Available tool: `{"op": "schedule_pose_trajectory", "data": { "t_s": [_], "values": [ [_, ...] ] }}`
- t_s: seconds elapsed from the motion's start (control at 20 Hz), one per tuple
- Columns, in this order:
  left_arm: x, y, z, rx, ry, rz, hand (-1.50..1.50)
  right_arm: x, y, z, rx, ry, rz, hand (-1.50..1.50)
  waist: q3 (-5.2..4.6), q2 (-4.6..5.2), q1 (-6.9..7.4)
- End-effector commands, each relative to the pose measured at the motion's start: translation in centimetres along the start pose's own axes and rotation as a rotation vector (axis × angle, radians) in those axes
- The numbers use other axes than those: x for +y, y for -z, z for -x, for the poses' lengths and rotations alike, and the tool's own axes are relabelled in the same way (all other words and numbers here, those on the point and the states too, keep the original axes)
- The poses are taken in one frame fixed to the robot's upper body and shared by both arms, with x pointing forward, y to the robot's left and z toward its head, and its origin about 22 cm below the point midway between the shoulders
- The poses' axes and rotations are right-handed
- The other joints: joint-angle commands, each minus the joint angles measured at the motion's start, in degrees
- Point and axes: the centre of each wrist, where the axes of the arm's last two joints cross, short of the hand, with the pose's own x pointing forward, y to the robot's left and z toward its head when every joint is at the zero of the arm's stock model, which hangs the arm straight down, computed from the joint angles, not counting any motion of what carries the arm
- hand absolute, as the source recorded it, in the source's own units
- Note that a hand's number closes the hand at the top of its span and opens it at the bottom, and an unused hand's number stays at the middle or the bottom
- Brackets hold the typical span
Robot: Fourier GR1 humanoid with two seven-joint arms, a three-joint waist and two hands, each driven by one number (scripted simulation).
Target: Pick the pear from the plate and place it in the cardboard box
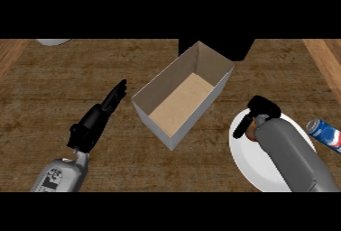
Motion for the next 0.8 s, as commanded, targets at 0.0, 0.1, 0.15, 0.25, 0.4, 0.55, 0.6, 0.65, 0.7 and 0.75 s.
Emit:
{"op": "schedule_pose_trajectory", "data": {
  "t_s": [0.0,0.1,0.15,0.25,0.4,0.55,0.6,0.65,0.7,0.75],
  "values": [
    [-0.9,0.0,0.1,0.002,-0.008,0.022,0.0,1.9,-5.9,-4.7,-0.513,-0.22,0.06,1.5,0.82,-0.23,1.67],
    [-1.0,0.3,-0.3,-0.009,-0.01,0.055,0.0,2.6,-11.3,-7.9,-0.859,-0.3,0.112,1.5,1.04,-0.91,4.59],
    [-1.5,0.5,-0.2,-0.004,-0.011,0.077,0.0,2.8,-14.3,-9.3,-1.023,-0.344,0.153,1.5,1.09,-1.15,6.1],
    [-1.4,0.3,0.3,0.014,-0.013,0.062,0.0,3.5,-17.1,-9.1,-1.269,-0.398,0.209,1.5,1.09,-1.09,3.8],
    [0.0,0.1,0.3,0.024,-0.009,-0.005,0.0,3.8,-19.0,-7.0,-1.521,-0.436,0.325,1.5,1.12,-0.89,-0.13],
    [1.2,-0.8,1.0,0.027,0.0,-0.052,0.0,2.4,-19.5,-3.3,-1.708,-0.421,0.394,1.5,1.03,-0.67,-2.93],
    [1.3,-0.9,0.4,0.031,-0.007,-0.048,0.0,1.8,-19.9,-2.0,-1.751,-0.4,0.406,1.5,1.01,-0.65,-2.74],
    [1.4,-0.8,0.6,0.027,0.004,-0.06,0.0,1.8,-20.0,-0.4,-1.798,-0.386,0.396,1.5,0.97,-0.39,-3.69],
    [1.9,-0.9,0.5,0.026,-0.007,-0.058,0.0,0.2,-20.0,1.1,-1.822,-0.396,0.413,1.5,0.93,-0.27,-3.57],
    [1.3,-1.3,1.0,0.042,-0.017,-0.055,0.0,-0.3,-19.9,2.9,-1.836,-0.381,0.431,1.5,0.94,-0.21,-3.67]
  ]
}}
